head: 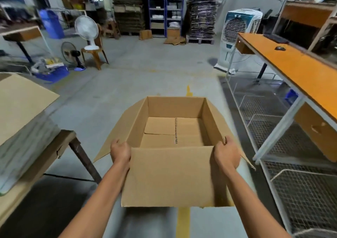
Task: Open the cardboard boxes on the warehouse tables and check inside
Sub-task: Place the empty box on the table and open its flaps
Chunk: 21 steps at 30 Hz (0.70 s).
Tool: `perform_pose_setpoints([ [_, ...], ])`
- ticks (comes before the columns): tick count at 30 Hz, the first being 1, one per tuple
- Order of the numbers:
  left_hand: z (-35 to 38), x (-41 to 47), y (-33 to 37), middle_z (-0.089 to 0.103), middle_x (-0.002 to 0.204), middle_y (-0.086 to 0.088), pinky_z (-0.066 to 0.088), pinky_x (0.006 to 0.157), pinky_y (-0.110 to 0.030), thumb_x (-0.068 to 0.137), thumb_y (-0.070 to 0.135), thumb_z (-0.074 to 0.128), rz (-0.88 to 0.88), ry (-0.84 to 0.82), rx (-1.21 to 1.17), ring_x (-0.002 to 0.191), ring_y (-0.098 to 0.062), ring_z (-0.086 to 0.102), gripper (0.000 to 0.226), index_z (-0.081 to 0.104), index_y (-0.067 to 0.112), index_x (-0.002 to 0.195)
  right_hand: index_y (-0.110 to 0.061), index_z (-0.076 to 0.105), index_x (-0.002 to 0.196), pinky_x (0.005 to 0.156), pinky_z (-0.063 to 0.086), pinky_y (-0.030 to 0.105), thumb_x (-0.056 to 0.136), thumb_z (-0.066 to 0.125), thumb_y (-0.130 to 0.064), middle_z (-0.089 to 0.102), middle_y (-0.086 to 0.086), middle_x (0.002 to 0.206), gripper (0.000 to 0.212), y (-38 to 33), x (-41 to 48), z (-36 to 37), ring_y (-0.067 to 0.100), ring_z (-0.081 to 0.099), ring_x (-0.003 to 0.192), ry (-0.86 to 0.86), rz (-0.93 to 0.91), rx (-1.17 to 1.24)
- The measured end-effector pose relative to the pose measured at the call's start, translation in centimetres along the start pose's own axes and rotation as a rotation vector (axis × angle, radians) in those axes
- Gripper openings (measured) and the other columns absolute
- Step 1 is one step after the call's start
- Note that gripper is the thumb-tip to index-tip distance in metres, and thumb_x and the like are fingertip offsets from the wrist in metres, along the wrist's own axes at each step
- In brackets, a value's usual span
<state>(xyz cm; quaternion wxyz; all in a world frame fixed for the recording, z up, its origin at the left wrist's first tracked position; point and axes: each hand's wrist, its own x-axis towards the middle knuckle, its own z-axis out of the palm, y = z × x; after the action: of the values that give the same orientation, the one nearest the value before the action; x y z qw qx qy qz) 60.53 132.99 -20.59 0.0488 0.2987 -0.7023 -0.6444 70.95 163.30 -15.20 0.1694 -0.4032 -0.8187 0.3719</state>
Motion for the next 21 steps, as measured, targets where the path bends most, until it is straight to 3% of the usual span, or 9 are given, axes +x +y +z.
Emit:
perform_pose_setpoints([
  [4, 2.1, 3.7, 1.5, 0.057, 0.132, -0.005, 0.051, 0.089, -0.038, 0.087, 0.005, 0.042, -0.031, 0.093, -0.043, 0.105, -0.029, 0.058, 0.059, 0.045, 0.017, 0.145, -0.007, 0.054, 0.096, 0.068, 0.036, 0.036, 0.091, 0.043, -0.012, 0.060, 0.013, 0.091, 0.013, -3.7, 5.0, 3.9, 0.037, 0.052, 0.082, -0.084, -0.052, -0.001],
  [7, 3.8, 7.6, 2.7, 0.060, 0.131, -0.010, 0.054, 0.095, -0.047, 0.081, 0.009, 0.042, -0.059, 0.124, -0.079, 0.108, -0.033, 0.061, 0.061, 0.049, 0.017, 0.141, -0.004, 0.057, 0.115, 0.072, 0.033, 0.035, 0.095, 0.044, -0.012, 0.063, 0.018, 0.110, 0.026, -6.8, 8.5, 7.2, 0.041, 0.057, 0.101, -0.129, -0.080, 0.002],
  [10, 5.5, 12.2, 3.8, 0.061, 0.131, -0.011, 0.053, 0.098, -0.051, 0.075, 0.014, 0.043, -0.085, 0.174, -0.091, 0.111, -0.035, 0.061, 0.065, 0.050, 0.015, 0.140, -0.002, 0.057, 0.112, 0.074, 0.037, 0.037, 0.096, 0.046, -0.013, 0.057, 0.014, 0.097, 0.023, -10.0, 12.1, 11.5, 0.042, 0.058, 0.102, -0.158, -0.119, -0.012],
  [13, 7.1, 18.2, 4.4, 0.065, 0.125, -0.015, 0.055, 0.094, -0.054, 0.068, 0.018, 0.044, -0.093, 0.222, -0.110, 0.108, -0.038, 0.064, 0.065, 0.056, 0.012, 0.132, -0.004, 0.059, 0.109, 0.074, 0.042, 0.037, 0.097, 0.048, -0.021, 0.055, 0.009, 0.091, 0.023, -13.6, 15.5, 16.6, 0.039, 0.057, 0.093, -0.194, -0.145, 0.001],
  [16, 9.1, 25.3, 5.7, 0.066, 0.123, -0.016, 0.056, 0.090, -0.052, 0.064, 0.020, 0.042, -0.091, 0.252, -0.138, 0.105, -0.038, 0.065, 0.068, 0.058, 0.011, 0.129, -0.009, 0.060, 0.123, 0.082, 0.045, 0.039, 0.097, 0.054, -0.034, 0.066, 0.015, 0.108, 0.037, -18.3, 19.2, 22.0, 0.041, 0.060, 0.107, -0.242, -0.174, 0.031],
  [21, 10.4, 32.3, 11.2, 0.067, 0.115, -0.009, 0.057, 0.085, -0.043, 0.073, 0.013, 0.044, -0.101, 0.308, -0.184, 0.095, -0.032, 0.064, 0.061, 0.055, 0.016, 0.133, -0.010, 0.062, 0.119, 0.082, 0.047, 0.040, 0.090, 0.056, -0.022, 0.068, 0.019, 0.108, 0.032, -26.3, 23.9, 29.8, 0.042, 0.061, 0.104, -0.307, -0.180, 0.028],
])
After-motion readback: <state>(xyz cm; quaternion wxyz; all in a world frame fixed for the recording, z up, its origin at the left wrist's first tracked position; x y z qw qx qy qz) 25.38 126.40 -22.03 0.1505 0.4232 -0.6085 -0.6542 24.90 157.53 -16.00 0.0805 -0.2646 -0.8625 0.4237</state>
